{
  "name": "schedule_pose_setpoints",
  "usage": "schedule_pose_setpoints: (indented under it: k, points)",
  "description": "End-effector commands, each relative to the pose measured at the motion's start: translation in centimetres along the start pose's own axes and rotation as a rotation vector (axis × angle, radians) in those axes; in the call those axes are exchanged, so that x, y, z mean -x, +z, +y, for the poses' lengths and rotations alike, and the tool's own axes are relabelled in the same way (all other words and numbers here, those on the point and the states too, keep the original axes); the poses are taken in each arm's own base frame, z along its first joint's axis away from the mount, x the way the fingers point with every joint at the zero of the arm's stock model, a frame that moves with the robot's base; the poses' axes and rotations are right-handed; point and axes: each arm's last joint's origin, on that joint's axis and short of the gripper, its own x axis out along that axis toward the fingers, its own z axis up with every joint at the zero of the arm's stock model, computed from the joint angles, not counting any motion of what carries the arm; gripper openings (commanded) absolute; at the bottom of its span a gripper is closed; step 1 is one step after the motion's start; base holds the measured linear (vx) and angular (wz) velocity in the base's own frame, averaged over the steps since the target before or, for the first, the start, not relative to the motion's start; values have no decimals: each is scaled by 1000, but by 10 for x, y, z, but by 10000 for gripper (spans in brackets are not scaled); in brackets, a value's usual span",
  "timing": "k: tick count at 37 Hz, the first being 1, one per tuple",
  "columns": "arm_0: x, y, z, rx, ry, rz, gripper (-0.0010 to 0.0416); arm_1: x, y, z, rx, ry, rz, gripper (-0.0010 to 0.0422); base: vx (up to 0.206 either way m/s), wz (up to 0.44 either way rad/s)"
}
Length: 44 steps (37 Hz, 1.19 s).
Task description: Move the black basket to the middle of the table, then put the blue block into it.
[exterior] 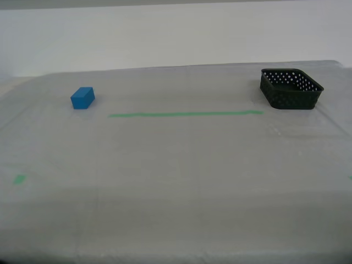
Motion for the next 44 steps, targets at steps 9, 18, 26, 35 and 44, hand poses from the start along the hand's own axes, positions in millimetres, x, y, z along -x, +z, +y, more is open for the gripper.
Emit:
schedule_pose_setpoints:
  k: [9, 18, 26, 35, 44]
  points:
    - [0, 0, 0, -3, 1, 2, 0, 0, 0, 0, 1, 2, 0, 0, 0, 0]
    - [0, 0, 0, -3, 1, 2, 0, 0, 0, 0, 1, 2, 0, 0, 0, 0]
    - [0, 0, 0, -3, 1, 2, 0, 0, 0, 0, 1, 2, 2, 0, 0, 0]
    - [0, 0, 0, -4, 1, 2, 0, 0, 0, 0, 1, 2, 2, 0, 0, 0]
    - [-5, 8, 0, -5, 1, 63, 0, 0, 0, 0, 1, 2, 2, 0, 0, 0]
